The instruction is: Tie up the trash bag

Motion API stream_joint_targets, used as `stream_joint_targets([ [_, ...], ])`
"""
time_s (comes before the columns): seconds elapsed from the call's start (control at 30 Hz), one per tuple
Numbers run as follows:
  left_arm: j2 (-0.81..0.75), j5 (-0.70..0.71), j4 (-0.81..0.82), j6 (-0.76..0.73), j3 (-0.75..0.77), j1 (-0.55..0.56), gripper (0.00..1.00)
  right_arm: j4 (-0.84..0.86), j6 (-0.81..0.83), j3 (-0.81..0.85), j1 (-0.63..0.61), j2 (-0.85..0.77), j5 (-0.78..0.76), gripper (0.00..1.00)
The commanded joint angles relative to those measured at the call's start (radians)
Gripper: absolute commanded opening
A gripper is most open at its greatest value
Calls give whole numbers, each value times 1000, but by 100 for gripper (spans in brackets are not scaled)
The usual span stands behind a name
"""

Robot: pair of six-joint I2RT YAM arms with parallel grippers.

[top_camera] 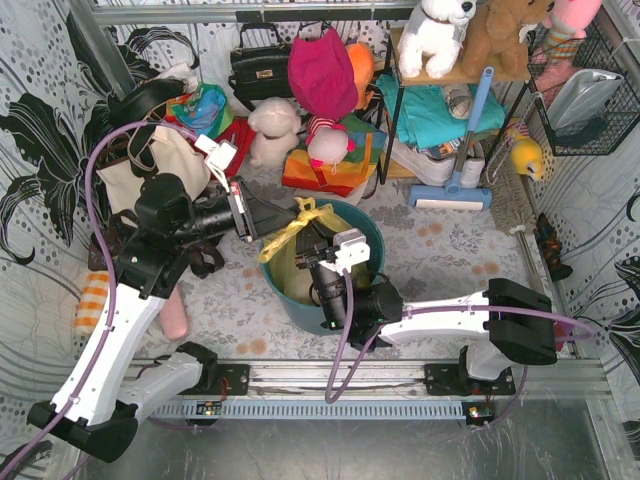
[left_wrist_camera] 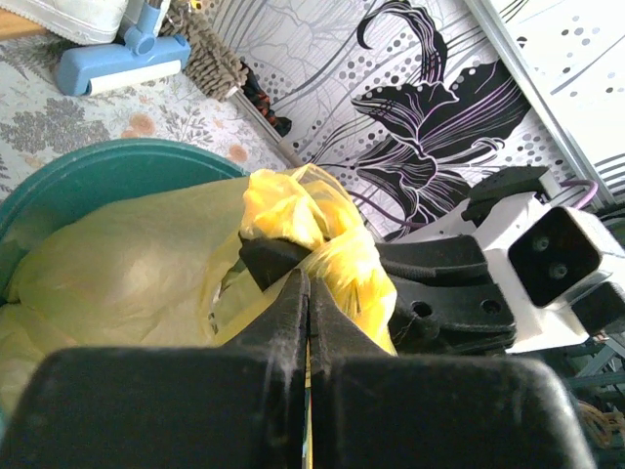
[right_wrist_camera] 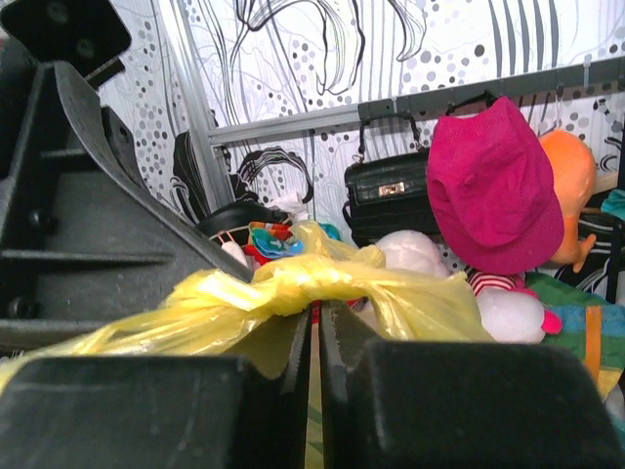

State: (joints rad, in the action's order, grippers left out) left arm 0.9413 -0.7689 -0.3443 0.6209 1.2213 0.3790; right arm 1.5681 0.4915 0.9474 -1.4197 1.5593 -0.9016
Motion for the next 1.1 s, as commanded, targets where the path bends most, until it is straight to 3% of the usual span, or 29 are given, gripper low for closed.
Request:
stream_joint_targets([
  [0.0, -25, -19, 33, 22, -35, 3, 2, 123, 67, 56, -4, 16, 47, 6],
  [0.27, -8, -8, 8, 0, -26, 3, 2, 123, 106, 67, -4, 15, 79, 5],
  [0.43, 23, 73, -102, -80, 104, 3, 21, 124, 106, 57, -4, 3, 78, 5],
  [0.6, 77, 199, -156, -91, 251, 3, 32, 127, 110, 54, -4, -1, 74, 5],
  [0.87, 168, 185, -140, -85, 327, 3, 46, 127, 118, 57, -5, -7, 81, 5],
  [0.97, 170, 146, -126, -103, 303, 3, 59, 127, 121, 58, -5, -9, 78, 5],
  [1.07, 171, 121, -117, -106, 282, 4, 61, 127, 128, 59, -5, -8, 73, 5],
])
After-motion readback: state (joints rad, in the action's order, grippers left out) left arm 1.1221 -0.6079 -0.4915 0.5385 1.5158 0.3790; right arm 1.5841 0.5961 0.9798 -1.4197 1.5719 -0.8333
